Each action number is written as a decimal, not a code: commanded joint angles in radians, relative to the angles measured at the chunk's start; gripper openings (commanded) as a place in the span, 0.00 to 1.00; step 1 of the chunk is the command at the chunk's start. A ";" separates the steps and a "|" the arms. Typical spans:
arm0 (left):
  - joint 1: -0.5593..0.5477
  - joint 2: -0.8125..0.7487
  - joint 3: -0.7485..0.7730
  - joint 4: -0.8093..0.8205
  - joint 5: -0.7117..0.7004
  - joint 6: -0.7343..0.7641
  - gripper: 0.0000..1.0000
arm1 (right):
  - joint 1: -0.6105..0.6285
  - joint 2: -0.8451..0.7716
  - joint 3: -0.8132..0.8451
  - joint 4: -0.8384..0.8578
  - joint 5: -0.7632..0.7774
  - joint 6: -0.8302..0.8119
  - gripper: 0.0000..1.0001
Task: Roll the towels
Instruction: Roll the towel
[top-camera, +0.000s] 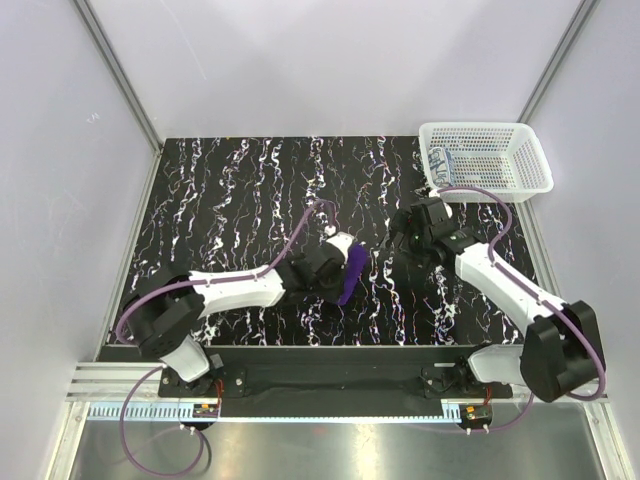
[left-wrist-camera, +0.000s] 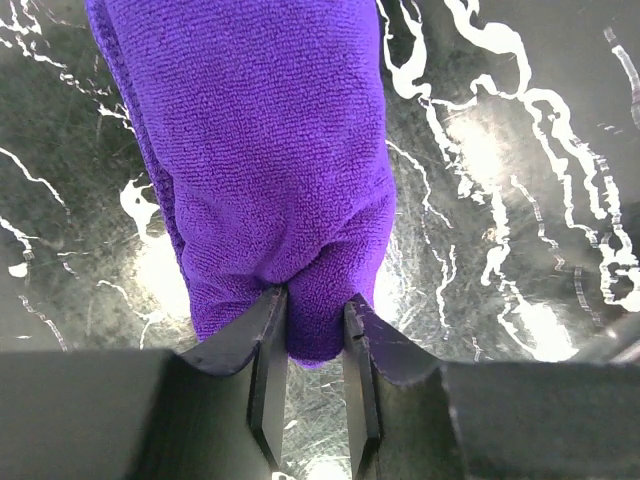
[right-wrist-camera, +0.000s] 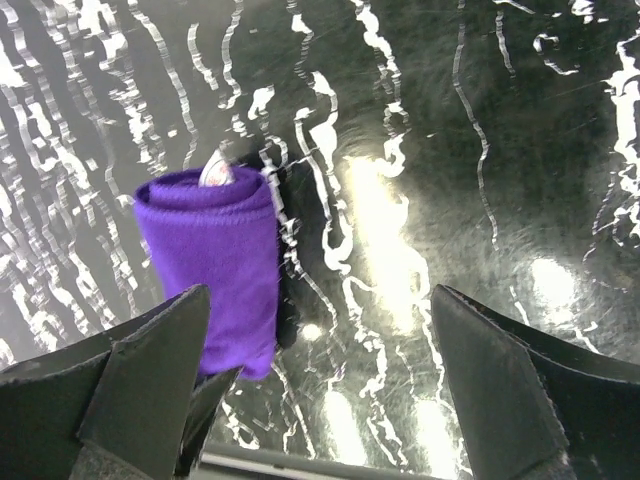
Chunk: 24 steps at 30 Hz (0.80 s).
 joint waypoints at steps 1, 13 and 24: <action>0.057 -0.009 -0.081 0.025 0.124 -0.052 0.26 | 0.003 -0.061 0.006 -0.003 -0.030 -0.031 0.98; 0.135 -0.023 -0.135 0.129 0.296 -0.110 0.31 | 0.121 -0.072 -0.227 0.417 -0.309 0.072 0.99; 0.215 -0.034 -0.208 0.219 0.433 -0.158 0.41 | 0.195 0.076 -0.259 0.641 -0.265 0.107 1.00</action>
